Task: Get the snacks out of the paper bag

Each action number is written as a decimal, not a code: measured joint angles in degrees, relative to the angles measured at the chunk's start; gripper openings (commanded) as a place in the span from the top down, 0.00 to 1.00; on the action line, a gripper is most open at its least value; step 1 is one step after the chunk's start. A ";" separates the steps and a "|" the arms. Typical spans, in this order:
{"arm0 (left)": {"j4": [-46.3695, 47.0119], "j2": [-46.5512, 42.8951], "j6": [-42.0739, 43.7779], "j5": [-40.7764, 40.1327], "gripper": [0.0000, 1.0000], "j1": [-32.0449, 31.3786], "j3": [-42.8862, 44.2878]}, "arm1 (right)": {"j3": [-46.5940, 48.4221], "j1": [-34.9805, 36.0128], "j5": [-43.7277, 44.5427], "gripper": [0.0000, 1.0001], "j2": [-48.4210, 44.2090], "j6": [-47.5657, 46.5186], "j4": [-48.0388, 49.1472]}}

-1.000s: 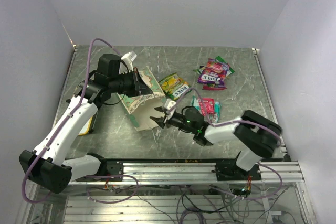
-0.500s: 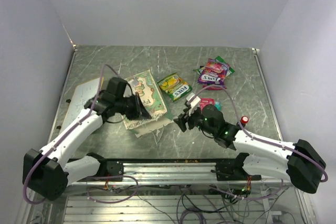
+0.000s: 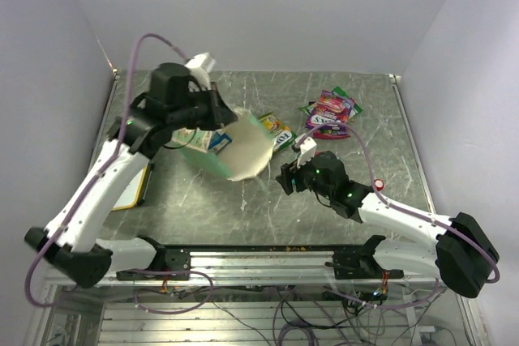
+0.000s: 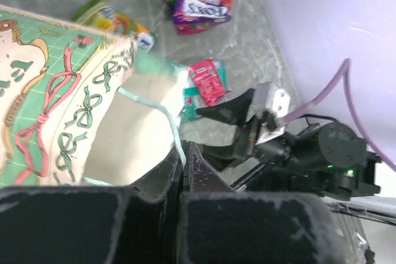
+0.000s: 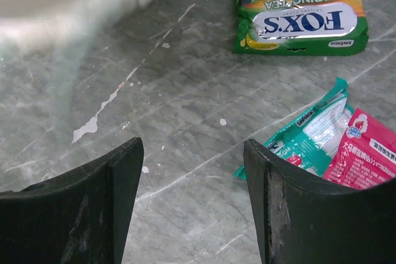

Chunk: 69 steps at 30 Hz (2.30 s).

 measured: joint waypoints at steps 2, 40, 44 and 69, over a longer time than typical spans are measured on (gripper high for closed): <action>1.62 -3.48 0.42 -0.68 0.93 1.44 -4.02 | -0.02 -0.07 -0.02 0.35 -0.39 0.46 -0.33; -0.68 -4.90 -5.20 -0.24 0.93 -2.93 -19.19 | -3.41 14.32 -13.99 0.68 17.79 -42.32 32.15; -1.20 -4.90 -5.16 -0.26 0.93 -2.91 -17.84 | 1.20 15.74 -10.71 0.68 32.17 -43.74 45.00; -3.28 -3.32 1.05 7.91 0.93 -2.91 -9.27 | 23.96 15.23 6.99 0.60 67.82 -32.72 70.79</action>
